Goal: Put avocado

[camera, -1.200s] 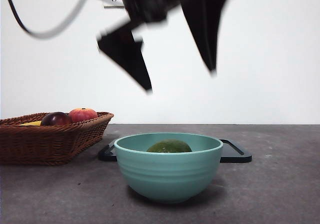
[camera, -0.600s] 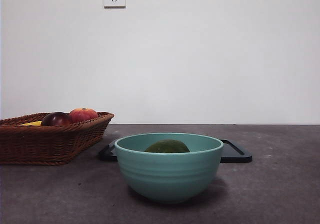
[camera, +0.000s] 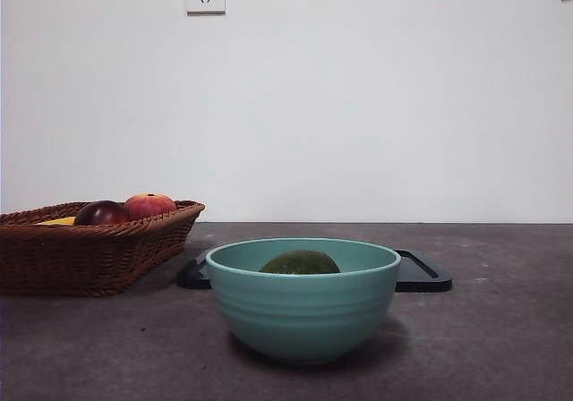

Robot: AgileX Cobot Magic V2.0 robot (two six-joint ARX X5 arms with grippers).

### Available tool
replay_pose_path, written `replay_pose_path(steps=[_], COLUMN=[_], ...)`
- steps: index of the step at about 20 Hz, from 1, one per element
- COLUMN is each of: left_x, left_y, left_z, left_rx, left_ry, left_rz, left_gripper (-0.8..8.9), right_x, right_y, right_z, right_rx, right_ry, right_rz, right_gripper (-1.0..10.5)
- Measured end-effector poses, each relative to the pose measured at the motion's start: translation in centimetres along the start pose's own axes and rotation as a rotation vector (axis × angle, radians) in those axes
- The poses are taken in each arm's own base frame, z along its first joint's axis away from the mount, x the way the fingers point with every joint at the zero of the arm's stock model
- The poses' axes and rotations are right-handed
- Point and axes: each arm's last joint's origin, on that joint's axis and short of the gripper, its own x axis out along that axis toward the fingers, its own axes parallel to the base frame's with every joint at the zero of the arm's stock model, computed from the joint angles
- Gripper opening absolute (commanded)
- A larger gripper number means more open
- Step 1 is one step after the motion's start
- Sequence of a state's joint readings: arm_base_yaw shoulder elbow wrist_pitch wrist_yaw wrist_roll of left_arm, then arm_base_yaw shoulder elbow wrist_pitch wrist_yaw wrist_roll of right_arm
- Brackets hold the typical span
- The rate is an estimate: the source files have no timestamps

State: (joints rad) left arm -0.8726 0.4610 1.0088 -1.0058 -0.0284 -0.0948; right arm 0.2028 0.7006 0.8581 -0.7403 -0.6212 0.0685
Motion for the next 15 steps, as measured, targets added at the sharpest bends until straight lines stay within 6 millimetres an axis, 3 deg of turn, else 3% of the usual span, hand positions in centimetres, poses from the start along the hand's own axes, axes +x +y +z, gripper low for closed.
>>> replay_pose_path(steps=[4,15], left_x=[-0.3,-0.3], left_y=[0.0,0.0], left_z=[-0.1,-0.1], left_rx=[0.000,0.000], left_ry=[-0.013,-0.012], left_rz=[-0.001,-0.001], left_gripper=[6.55,6.55], right_x=[2.9,16.3], right_y=[0.0,0.5], right_z=[-0.3,-1.7], right_rx=[0.006,0.014], right_ry=[0.150,0.633], right_rz=[-0.016,-0.130], right_gripper=[5.7,5.7])
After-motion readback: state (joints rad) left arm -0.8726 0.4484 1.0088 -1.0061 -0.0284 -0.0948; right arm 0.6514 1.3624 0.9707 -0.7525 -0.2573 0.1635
